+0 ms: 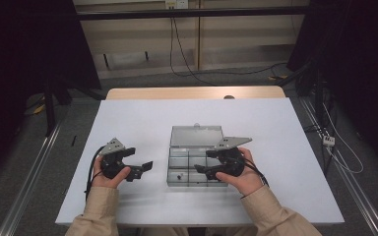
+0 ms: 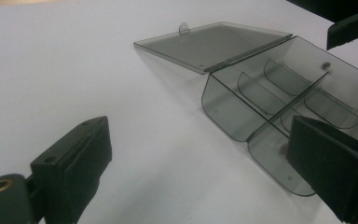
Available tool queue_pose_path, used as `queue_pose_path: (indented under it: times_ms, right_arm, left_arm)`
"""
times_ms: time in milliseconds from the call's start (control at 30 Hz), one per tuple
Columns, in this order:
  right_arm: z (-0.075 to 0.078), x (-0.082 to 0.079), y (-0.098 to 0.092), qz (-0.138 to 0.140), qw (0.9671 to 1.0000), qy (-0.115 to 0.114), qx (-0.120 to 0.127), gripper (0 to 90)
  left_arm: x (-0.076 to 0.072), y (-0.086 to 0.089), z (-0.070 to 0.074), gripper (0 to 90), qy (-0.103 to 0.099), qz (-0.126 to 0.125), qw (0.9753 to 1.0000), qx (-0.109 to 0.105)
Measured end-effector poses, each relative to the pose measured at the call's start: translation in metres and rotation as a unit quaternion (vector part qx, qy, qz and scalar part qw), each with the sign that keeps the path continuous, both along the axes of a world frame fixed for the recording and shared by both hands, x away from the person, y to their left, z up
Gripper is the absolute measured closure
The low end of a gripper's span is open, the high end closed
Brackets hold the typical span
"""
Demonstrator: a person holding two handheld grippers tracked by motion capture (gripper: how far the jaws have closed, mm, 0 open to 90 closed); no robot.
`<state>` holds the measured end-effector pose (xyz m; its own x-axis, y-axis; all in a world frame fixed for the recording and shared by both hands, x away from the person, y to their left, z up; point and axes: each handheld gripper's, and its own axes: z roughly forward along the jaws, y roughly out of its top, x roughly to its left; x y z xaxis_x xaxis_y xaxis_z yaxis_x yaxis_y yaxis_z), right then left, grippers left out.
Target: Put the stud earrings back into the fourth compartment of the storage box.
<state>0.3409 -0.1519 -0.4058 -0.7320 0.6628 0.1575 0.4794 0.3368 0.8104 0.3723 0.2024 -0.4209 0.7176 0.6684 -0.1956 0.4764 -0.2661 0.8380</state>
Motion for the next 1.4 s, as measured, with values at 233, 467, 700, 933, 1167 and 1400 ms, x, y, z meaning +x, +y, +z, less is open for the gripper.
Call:
queue_pose_path:
  times_ms: [233, 467, 700, 933, 1167, 1400]
  right_arm:
    - [0.002, -0.002, -0.021, -0.025, 0.9997, -0.007, -0.003, 28.7]
    - [0.004, -0.003, -0.042, -0.048, 0.9988, -0.013, 0.0, 27.6]
    - [0.003, -0.003, -0.069, -0.082, 0.9965, -0.015, 0.002, 27.9]
    - [-0.006, -0.006, -0.084, -0.105, 0.9944, -0.01, -0.008, 28.0]
    - [-0.014, -0.009, -0.093, -0.121, 0.9926, -0.007, -0.011, 26.8]
    - [-0.021, -0.011, -0.1, -0.13, 0.9913, -0.007, -0.016, 25.4]
  left_arm:
    - [0.0, 0.0, 0.0, 6.7, 0.0, 0.0, 1.0, -0.003]
    - [0.0, -0.001, 0.0, 6.7, -0.001, 0.0, 1.0, -0.003]
    - [0.0, 0.0, 0.0, 6.7, 0.0, 0.001, 1.0, -0.003]
    - [0.0, -0.001, 0.0, 6.7, -0.001, 0.0, 1.0, -0.002]
    - [0.0, -0.001, 0.0, 6.7, -0.001, 0.002, 1.0, -0.002]
    - [0.0, -0.001, 0.0, 6.7, -0.002, 0.002, 1.0, -0.003]
